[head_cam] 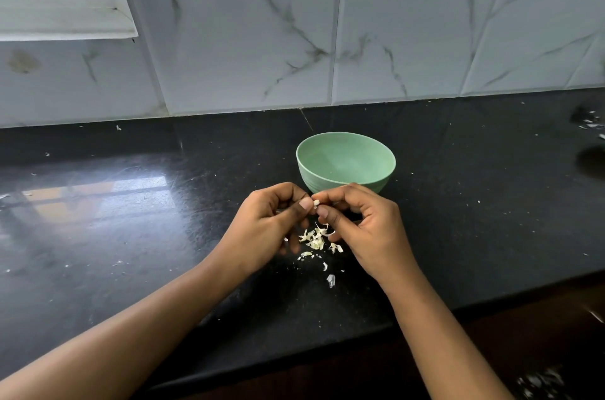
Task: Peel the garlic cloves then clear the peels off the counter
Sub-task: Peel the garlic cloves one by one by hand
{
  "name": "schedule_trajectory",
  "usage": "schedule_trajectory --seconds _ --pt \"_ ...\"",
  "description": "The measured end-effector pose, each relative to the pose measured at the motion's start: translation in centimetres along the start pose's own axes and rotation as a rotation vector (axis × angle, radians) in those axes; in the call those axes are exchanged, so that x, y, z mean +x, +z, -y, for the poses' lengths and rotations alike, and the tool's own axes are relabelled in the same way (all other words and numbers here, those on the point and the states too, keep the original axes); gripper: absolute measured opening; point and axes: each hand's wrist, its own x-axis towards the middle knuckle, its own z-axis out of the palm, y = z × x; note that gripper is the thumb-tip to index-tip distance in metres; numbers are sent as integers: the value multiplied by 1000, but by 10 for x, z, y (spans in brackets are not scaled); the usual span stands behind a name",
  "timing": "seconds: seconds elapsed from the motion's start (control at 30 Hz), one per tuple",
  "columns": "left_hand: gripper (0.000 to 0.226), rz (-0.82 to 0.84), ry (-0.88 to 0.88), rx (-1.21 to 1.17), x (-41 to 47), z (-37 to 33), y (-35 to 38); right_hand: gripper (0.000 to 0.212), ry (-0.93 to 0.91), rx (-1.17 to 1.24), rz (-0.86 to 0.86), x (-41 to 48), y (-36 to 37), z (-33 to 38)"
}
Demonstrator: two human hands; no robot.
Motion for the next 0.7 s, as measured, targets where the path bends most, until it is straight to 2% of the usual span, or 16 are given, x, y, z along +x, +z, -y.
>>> schedule_trajectory --seconds 0.13,0.27,0.37,0.47,0.7 --pt "18 -24 25 31 0 1 1 9 117 109 5 -1 0 3" --pt "18 -24 60 83 0 3 3 22 169 127 -37 0 0 4" --pt "21 -10 44 64 -1 0 3 3 135 149 -9 1 0 3" --pt "23 22 -36 -39 -1 -3 3 13 57 114 16 0 0 0" --pt "32 124 -306 -261 2 -4 -1 4 -84 -23 51 0 -1 1"
